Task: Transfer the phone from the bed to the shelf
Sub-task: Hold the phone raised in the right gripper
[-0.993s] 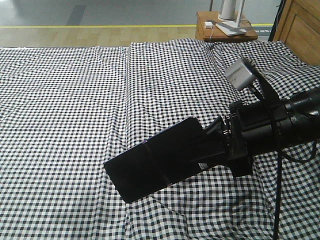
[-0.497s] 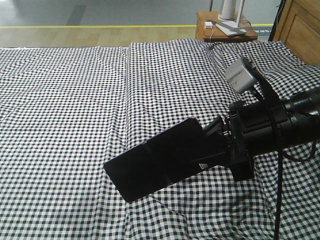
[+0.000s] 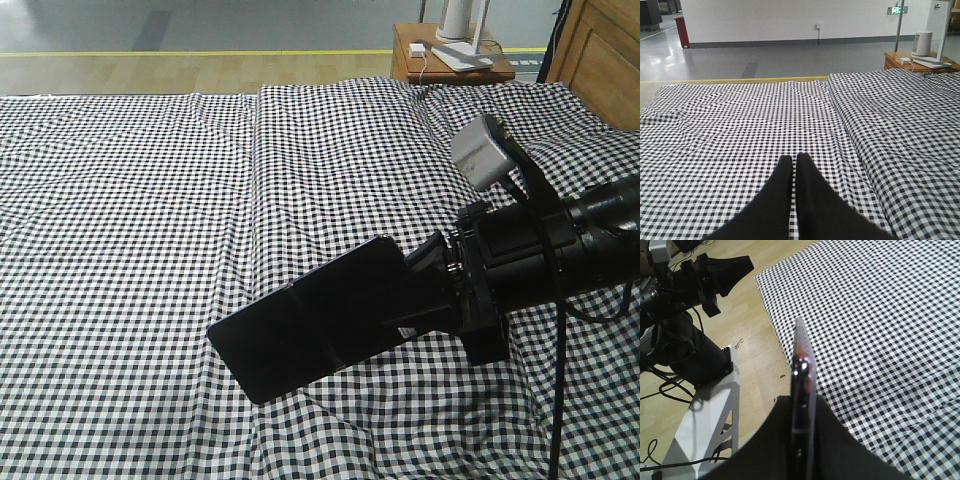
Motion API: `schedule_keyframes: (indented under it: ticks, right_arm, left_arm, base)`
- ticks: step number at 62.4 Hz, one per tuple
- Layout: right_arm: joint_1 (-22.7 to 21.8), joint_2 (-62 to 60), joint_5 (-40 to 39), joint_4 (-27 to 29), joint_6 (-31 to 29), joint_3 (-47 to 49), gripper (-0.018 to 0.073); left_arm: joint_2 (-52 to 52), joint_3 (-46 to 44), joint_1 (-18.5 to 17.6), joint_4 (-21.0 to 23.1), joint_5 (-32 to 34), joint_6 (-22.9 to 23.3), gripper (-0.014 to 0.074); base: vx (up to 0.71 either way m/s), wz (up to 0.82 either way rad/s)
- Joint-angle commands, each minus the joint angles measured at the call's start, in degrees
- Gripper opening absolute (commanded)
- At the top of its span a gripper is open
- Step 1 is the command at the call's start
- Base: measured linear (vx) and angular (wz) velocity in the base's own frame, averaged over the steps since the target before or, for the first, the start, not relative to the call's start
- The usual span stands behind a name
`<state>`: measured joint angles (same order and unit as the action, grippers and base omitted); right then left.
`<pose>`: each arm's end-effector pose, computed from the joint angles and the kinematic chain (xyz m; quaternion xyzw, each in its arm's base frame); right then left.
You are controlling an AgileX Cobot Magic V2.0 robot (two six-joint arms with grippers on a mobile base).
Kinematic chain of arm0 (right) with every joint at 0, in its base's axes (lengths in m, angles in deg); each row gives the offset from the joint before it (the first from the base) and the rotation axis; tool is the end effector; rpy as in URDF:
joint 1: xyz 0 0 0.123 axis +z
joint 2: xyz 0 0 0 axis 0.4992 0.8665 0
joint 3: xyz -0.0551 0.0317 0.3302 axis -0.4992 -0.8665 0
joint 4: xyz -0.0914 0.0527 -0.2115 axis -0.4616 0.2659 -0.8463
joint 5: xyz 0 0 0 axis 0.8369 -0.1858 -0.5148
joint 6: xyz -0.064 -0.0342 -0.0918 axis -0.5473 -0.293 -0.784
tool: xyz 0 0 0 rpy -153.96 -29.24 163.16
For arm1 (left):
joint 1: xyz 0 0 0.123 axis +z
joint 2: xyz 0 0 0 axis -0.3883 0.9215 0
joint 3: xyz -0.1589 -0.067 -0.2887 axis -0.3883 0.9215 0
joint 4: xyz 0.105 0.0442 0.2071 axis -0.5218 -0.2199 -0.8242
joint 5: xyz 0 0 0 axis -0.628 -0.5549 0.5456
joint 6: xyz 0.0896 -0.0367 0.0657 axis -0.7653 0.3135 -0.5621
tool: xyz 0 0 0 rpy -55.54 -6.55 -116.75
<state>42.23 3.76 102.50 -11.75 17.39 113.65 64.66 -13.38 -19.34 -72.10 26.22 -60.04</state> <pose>0.1966 0.1431 0.3727 -0.4368 0.7427 0.4156 0.2914 0.0143 -0.0001 0.1816 -0.0134 0.7489 0.0233 0.6622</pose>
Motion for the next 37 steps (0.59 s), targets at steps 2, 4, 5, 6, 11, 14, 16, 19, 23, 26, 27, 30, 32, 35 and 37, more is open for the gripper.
schedule_keyframes:
  ticks: [2,4,5,6,11,14,16,19,23,26,27,30,32,35,37]
  right_arm:
    - [-0.08,-1.79,3.31,4.57,-0.56,1.49,-0.0002]
    - [-0.08,-1.79,3.31,4.57,-0.56,1.49,-0.0002]
    - [-0.08,-1.79,3.31,4.57,-0.56,1.49,-0.0002]
    - [-0.08,-1.79,3.31,4.57,-0.56,1.49,-0.0002]
    - [-0.08,-1.79,3.31,4.57,-0.56,1.49,-0.0002]
    - [-0.08,-1.79,3.31,4.57,-0.78,1.49,-0.0002]
    - [-0.08,-1.79,3.31,4.57,-0.78,1.49,-0.0002]
    - [-0.08,-1.79,3.31,4.57,-0.78,1.49,-0.0002]
    - [-0.08,-1.79,3.31,4.57,-0.78,1.49,-0.0002]
    - [-0.08,-1.79,3.31,4.57,-0.78,1.49,-0.0002]
    - [-0.08,-1.79,3.31,4.57,-0.78,1.49,-0.0002]
    - [-0.08,-1.79,3.31,4.57,-0.78,1.49,-0.0002]
    - [-0.08,-1.79,3.31,4.57,-0.78,1.49,-0.0002]
    - [-0.08,-1.79,3.31,4.57,-0.78,1.49,-0.0002]
    - [-0.08,-1.79,3.31,4.57,-0.78,1.49,-0.0002]
  left_arm:
    - [-0.48,0.41,0.07,0.53,3.99,0.00,0.0001]
    - [-0.48,0.41,0.07,0.53,3.99,0.00,0.0001]
    - [-0.48,0.41,0.07,0.53,3.99,0.00,0.0001]
    - [-0.48,0.41,0.07,0.53,3.99,0.00,0.0001]
    - [-0.48,0.41,0.07,0.53,3.99,0.00,0.0001]
    - [-0.48,0.41,0.07,0.53,3.99,0.00,0.0001]
    - [-0.48,0.41,0.07,0.53,3.99,0.00,0.0001]
    - [-0.48,0.41,0.07,0.53,3.99,0.00,0.0001]
    - [-0.48,0.41,0.07,0.53,3.99,0.00,0.0001]
    - [-0.48,0.41,0.07,0.53,3.99,0.00,0.0001]
    - [-0.48,0.41,0.07,0.53,3.99,0.00,0.0001]
    - [-0.48,0.41,0.07,0.53,3.99,0.00,0.0001]
    - [-0.48,0.41,0.07,0.53,3.99,0.00,0.0001]
    - [-0.48,0.41,0.07,0.53,3.99,0.00,0.0001]
    - [-0.48,0.41,0.07,0.53,3.99,0.00,0.0001]
  base:
    - [0.00,0.00]
    - [0.00,0.00]
    - [0.00,0.00]
    - [0.00,0.00]
    - [0.00,0.00]
    - [0.00,0.00]
    - [0.00,0.00]
    - [0.00,0.00]
    - [-0.01,0.02]
    - [-0.01,0.04]
    - [-0.01,0.05]
    - [-0.02,0.07]
    - [-0.02,0.08]
    - [-0.02,0.10]
    - [-0.03,0.12]
